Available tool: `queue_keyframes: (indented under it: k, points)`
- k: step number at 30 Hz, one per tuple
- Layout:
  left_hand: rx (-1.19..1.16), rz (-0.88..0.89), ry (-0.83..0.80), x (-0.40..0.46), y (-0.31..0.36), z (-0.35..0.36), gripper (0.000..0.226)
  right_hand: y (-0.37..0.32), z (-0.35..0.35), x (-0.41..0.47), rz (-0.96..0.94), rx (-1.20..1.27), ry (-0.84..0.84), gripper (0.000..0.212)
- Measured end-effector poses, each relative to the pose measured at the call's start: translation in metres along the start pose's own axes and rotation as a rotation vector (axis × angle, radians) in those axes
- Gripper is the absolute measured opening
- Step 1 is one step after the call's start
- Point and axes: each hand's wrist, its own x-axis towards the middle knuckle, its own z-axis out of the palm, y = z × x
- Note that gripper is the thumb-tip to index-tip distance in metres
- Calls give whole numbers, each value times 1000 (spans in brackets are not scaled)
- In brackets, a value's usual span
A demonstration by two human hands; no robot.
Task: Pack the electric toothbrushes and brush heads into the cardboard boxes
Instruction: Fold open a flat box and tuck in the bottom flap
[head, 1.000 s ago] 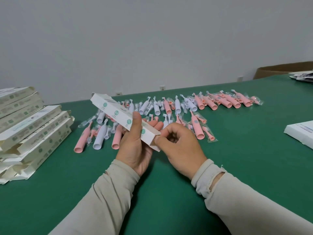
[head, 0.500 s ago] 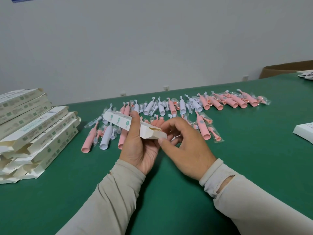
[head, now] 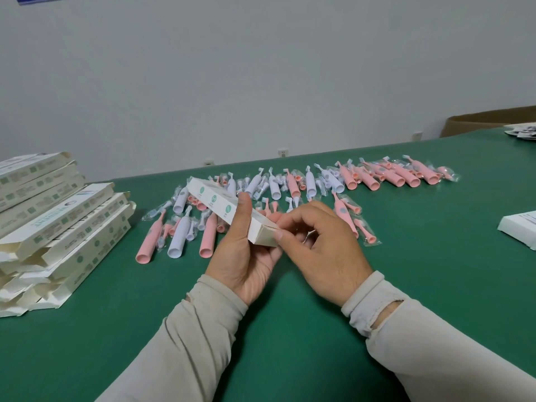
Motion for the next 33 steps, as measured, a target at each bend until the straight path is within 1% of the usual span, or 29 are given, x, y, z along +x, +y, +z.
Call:
queue_keyframes:
  k: [2, 4, 5, 7, 8, 9, 10, 11, 13, 14, 15, 16, 17, 18, 21, 24, 25, 27, 29, 33]
  points:
    - [21, -21, -52, -3, -3, 0, 45, 1, -1, 0, -3, -38, 36, 19]
    - [15, -11, -59, -4, -3, 0, 41, 4, -3, 1, 19, -42, 31, 17]
    - [10, -5, -39, -4, -3, 1, 43, 5, -4, 3, 50, -27, 20, 16]
    - [41, 6, 57, -1, 0, 0, 48, 9, -6, 8, 143, 85, 27, 15]
    - [115, 26, 111, 1, 2, -1, 46, 10, -8, 12, 195, 156, 54, 15]
    - [237, 62, 151, 2, 4, -2, 44, 12, -10, 15, 242, 211, 99, 14]
    - [432, 116, 173, 3, 6, -6, 47, 13, -14, 17, 277, 251, 150, 13]
    - [703, 187, 191, 5, 8, -13, 54, 13, -17, 19, 300, 294, 194, 13]
    - [1410, 375, 286, 7, 16, -28, 53, 11, -24, 21, 352, 418, 224, 26]
    - [1686, 442, 293, 7, 20, -33, 50, 10, -27, 21, 372, 502, 215, 34]
    - [1838, 463, 272, 7, 23, -35, 48, 9, -29, 22, 385, 570, 201, 40]
    - [1891, 449, 246, 6, 25, -35, 48, 9, -30, 23, 390, 610, 188, 45]
    - [1898, 428, 231, 7, 27, -36, 50, 9, -31, 23, 400, 623, 185, 48]
    - [1899, 424, 222, 7, 28, -37, 52, 10, -32, 24, 424, 631, 194, 47]
    - [1954, 460, 216, 5, 26, -34, 62, 13, -30, 24, 513, 640, 224, 28]
    - [1962, 435, 230, 1, 25, -29, 74, 13, -26, 22, 532, 651, 161, 39]
    - [1951, 420, 234, 1, 25, -28, 78, 13, -24, 21, 529, 692, 127, 39]
    - [1920, 399, 243, 1, 28, -29, 83, 14, -21, 21, 516, 807, 83, 29]
    - [1913, 385, 243, 1, 33, -32, 84, 14, -21, 22, 519, 889, 72, 19]
    - [1946, 386, 215, 0, 37, -35, 75, 18, -21, 22, 551, 909, 73, 17]
